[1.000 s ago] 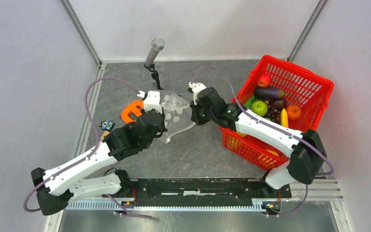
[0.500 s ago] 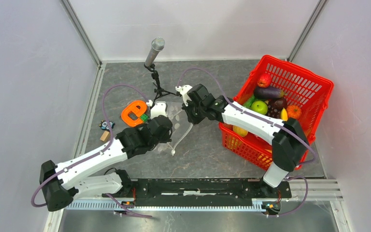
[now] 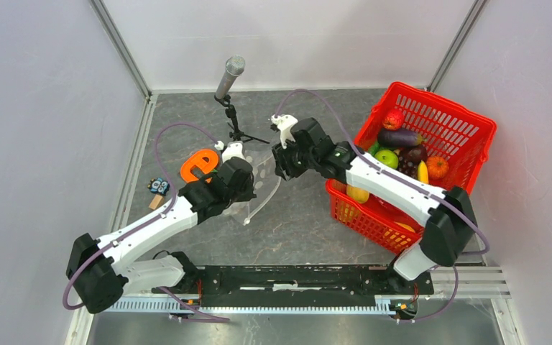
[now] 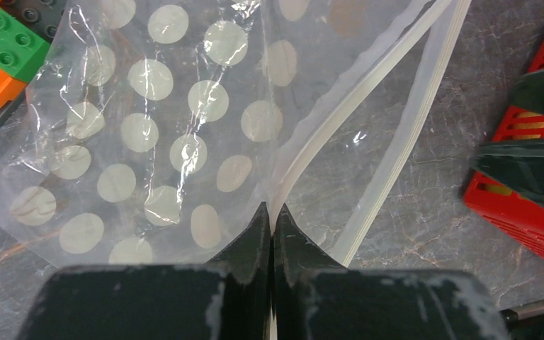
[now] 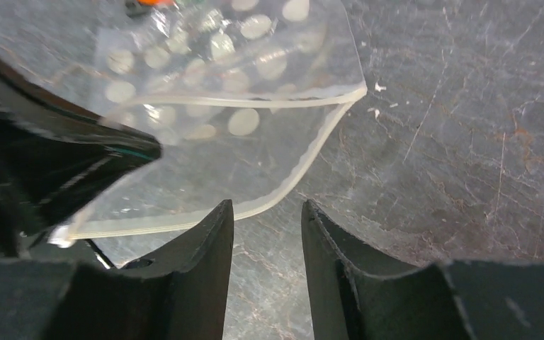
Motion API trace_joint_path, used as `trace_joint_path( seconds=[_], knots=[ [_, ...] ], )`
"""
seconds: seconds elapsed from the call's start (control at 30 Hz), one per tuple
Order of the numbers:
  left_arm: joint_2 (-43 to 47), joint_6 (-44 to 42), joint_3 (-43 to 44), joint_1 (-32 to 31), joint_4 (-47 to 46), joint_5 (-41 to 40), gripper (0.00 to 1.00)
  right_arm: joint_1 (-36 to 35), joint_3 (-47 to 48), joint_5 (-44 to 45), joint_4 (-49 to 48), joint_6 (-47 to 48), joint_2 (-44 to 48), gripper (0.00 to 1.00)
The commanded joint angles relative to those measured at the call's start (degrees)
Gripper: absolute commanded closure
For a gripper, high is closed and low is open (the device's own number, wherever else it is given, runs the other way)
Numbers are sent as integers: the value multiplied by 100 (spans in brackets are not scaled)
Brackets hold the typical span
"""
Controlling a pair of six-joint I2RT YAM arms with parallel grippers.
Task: Place the food in the zip-top bag and seal the zipper
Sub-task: Open the zipper of the food storage bag, then pick up the fake fruit from the bin.
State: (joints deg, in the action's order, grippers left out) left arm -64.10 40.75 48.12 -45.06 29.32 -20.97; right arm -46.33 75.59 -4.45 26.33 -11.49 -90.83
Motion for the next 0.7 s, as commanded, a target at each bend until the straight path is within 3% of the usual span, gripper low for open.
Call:
trace_joint_path(
  seconds=[0.0,0.1,0.17,0.27,0.37,0.53,0.67],
  knots=[
    [-26,-139,-97,24,-470,198,98,27,-115,-237,-520,-235,622,55],
    [-48,-169,-127,34,-527,216,98,27,-298,91,-793,-223,1242,55],
    [-44,-207,-123,32,-567,257,98,42,-494,762,-949,-194,1738,51],
    [-9,-229,-142,40,-618,286,98,113,-783,1864,-1120,-50,2504,25],
    [40,-244,-184,49,-679,312,98,246,-1150,3311,-1275,4,3127,7],
    [159,-291,-241,54,-691,330,98,994,-1281,4272,-1073,95,3481,4],
    [251,-300,-284,59,-698,294,98,2440,-1321,3563,-849,-235,3288,7]
  ],
)
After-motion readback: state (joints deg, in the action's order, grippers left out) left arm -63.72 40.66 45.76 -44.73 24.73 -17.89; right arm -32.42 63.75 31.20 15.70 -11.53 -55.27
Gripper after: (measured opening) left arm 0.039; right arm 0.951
